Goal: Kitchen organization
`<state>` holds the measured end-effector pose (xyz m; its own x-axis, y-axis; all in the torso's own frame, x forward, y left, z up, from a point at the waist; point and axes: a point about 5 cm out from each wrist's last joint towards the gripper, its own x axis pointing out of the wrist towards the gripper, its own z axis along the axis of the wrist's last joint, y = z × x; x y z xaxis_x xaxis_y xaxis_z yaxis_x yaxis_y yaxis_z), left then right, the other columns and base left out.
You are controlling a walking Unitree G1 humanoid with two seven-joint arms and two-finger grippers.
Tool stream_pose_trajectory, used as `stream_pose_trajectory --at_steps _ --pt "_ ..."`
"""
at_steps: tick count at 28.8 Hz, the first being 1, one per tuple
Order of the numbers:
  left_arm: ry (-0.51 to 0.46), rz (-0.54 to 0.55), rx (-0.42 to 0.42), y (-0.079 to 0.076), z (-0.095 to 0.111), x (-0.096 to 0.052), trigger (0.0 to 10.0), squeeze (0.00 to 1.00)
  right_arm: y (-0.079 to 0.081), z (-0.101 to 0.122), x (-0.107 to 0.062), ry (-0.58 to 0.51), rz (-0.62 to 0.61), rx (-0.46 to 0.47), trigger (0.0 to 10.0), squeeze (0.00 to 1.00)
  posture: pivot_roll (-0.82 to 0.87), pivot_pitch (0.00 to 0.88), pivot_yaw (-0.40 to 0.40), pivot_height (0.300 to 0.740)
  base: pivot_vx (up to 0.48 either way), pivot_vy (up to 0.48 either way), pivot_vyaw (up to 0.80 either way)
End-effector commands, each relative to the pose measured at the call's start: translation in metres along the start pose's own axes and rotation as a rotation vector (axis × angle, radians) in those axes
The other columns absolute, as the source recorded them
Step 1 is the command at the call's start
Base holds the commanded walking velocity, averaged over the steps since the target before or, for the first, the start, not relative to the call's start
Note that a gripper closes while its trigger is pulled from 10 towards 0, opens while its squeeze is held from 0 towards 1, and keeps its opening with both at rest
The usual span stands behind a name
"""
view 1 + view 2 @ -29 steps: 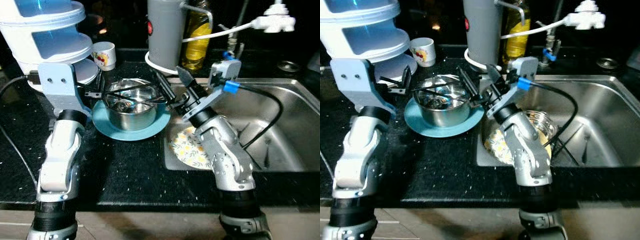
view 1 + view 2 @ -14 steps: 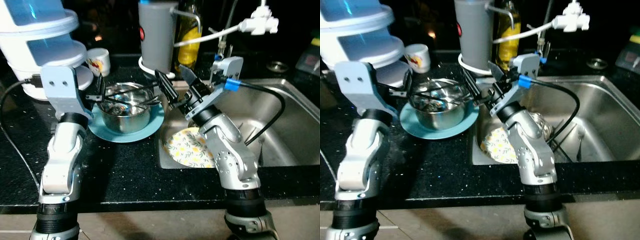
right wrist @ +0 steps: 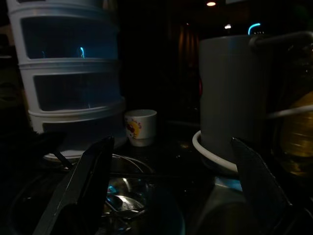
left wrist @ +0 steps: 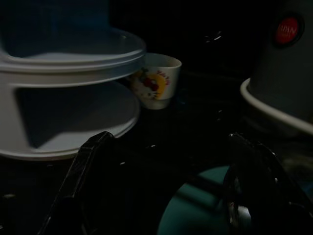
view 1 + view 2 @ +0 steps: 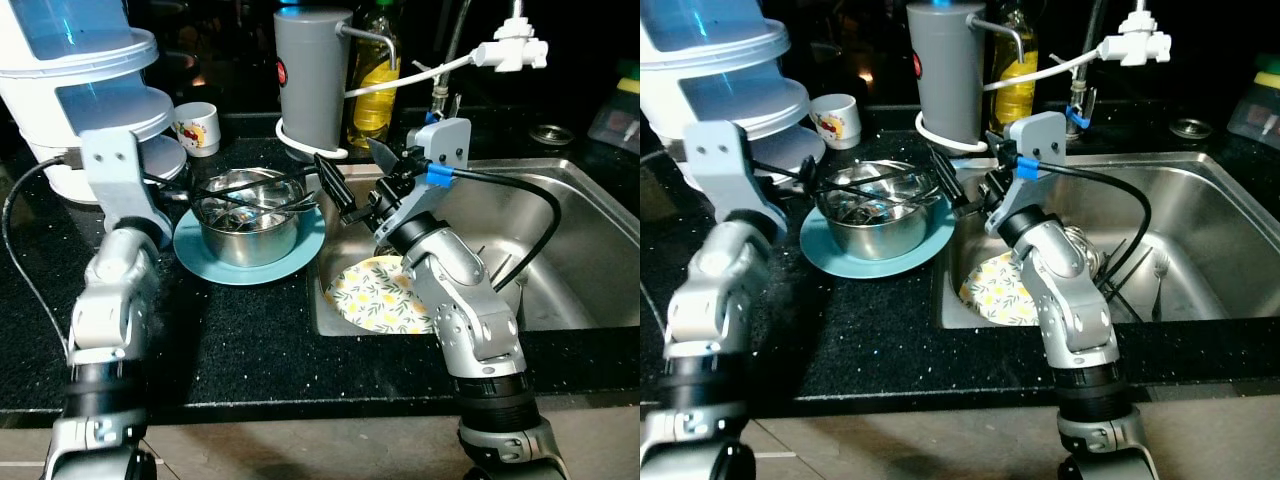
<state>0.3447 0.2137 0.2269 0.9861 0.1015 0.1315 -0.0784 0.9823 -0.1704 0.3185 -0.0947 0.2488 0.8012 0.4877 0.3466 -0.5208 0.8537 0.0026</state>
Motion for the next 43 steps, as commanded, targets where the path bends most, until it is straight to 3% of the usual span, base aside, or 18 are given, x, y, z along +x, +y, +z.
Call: stream_pose_trajectory --at_steps 1,5,11,21,31,36,43 --pt "0.006 -0.023 -0.038 -0.002 0.003 0.004 10.0 0.0 0.002 0.002 -0.001 0.002 0.004 -0.022 10.0 0.0 0.02 0.0 0.003 0.74 0.0 0.0 0.0" --pt "0.002 -0.063 -0.067 -0.016 0.004 0.002 10.0 0.0 0.002 0.002 -0.002 0.006 0.0 -0.028 10.0 0.0 0.01 0.0 0.003 0.74 0.0 0.0 0.0" --pt "0.072 -0.1 -0.146 -0.028 -0.005 -0.001 10.0 0.0 0.002 0.001 -0.003 0.012 0.003 -0.035 10.0 0.0 0.01 0.0 0.0 0.74 0.0 0.0 0.0" --pt "0.085 -0.022 -0.175 -0.028 0.005 -0.011 10.0 0.0 0.004 -0.001 -0.002 0.015 0.007 -0.033 10.0 0.0 0.03 0.0 0.002 0.74 0.0 0.0 0.0" --pt "0.07 0.033 -0.172 -0.015 0.011 -0.013 10.0 0.0 0.005 -0.003 0.0 0.02 0.013 -0.031 10.0 0.0 0.04 0.0 0.0 0.74 0.0 0.0 0.0" --pt "0.063 0.11 -0.21 0.012 0.017 -0.005 10.0 0.0 0.004 -0.003 -0.001 0.021 0.009 -0.033 10.0 0.0 0.03 0.0 -0.002 0.74 0.0 0.0 0.0" --pt "0.072 0.086 -0.258 0.02 0.02 0.009 10.0 0.0 0.002 -0.001 -0.004 0.025 0.006 -0.039 10.0 0.0 0.01 0.001 -0.003 0.74 0.0 0.0 0.0"
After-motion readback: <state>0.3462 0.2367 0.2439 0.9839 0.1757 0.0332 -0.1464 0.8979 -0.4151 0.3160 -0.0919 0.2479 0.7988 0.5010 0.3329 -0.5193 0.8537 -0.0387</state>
